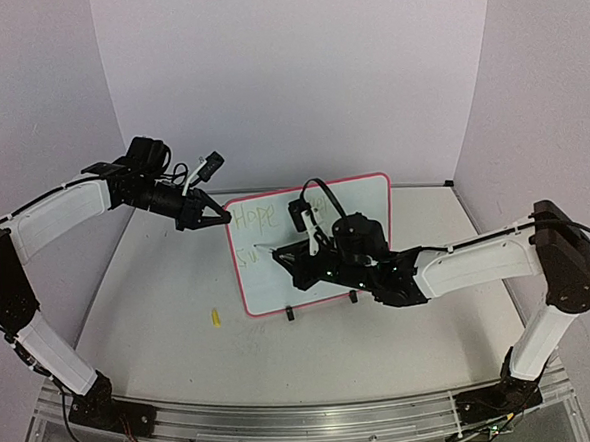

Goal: Write a sentence on the whiteboard

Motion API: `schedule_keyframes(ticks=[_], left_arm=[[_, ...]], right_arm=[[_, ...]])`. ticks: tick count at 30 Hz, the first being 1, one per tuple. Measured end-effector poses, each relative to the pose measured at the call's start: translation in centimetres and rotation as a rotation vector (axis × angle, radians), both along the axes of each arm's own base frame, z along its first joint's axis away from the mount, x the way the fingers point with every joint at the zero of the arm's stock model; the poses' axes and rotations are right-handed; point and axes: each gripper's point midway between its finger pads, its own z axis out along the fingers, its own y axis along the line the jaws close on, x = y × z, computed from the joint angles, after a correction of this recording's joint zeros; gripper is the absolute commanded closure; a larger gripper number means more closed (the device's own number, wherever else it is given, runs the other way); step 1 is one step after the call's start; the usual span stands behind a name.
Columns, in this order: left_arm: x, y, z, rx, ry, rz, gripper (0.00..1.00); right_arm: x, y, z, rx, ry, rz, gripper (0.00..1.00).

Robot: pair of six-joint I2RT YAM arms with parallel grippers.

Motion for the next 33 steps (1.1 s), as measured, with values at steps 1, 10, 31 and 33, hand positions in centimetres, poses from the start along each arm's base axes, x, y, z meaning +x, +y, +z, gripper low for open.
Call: schedule_keyframes(ticks=[1,10,31,33], left_arm=[[0.0,0.0,0.0,0.0,0.0,0.0,1.0],[0.0,0.0,0.0,0.0,-0.001,0.001,1.0],[0.0,0.0,0.0,0.002,-0.002,0.002,1.0],[0.0,0.0,0.0,0.002,-0.002,0.002,1.0]], right_arm=[[0.1,-0.1,0.0,-0.001,0.0,-0.005,1.0],[0.4,-0.4,-0.2,-0.009,-0.002,-0.037,1.0],[-0.3,-1.5,-3.3,-0.042,0.077,-0.05,1.0],[-0.2,-1.4,-3.0,-0.031,0.072,-0.049,1.0]])
